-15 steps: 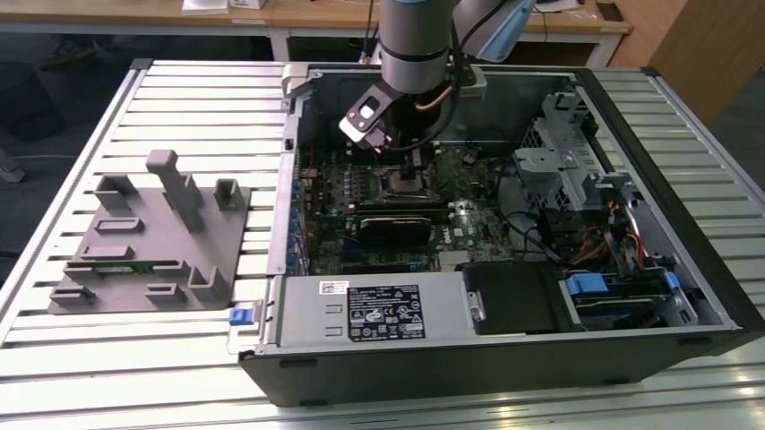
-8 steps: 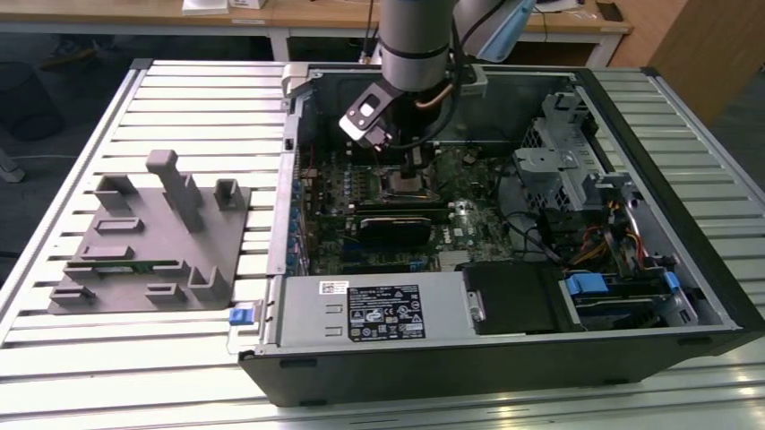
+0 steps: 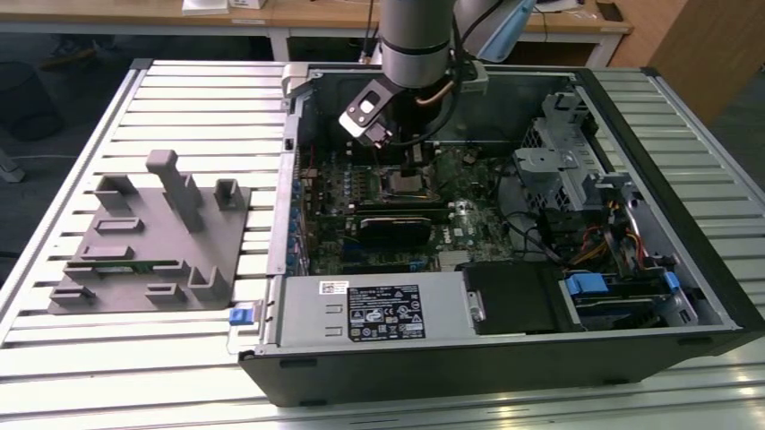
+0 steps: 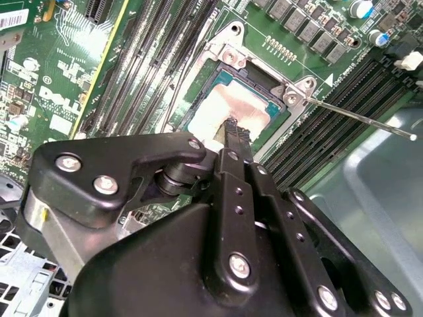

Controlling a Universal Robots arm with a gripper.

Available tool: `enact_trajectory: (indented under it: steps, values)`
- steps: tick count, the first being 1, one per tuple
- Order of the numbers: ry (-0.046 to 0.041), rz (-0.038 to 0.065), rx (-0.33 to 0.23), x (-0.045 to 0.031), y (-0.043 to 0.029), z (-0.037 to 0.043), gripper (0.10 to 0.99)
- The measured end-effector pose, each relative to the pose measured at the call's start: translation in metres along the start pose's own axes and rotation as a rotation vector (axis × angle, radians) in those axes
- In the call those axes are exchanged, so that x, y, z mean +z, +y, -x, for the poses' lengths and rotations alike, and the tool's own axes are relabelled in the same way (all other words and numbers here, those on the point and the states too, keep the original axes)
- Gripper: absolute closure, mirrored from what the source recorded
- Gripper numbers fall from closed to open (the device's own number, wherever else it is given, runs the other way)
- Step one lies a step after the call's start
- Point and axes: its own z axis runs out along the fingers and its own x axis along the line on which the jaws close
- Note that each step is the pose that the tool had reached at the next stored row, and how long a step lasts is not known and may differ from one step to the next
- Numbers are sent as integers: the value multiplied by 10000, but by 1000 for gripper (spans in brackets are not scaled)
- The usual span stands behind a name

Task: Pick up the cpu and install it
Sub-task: 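Close the cpu cover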

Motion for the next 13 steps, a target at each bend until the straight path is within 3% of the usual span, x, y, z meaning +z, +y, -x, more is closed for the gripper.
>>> enact_trajectory:
  steps: [13]
  values:
    - [10,-5,2,-26,2,1,980]
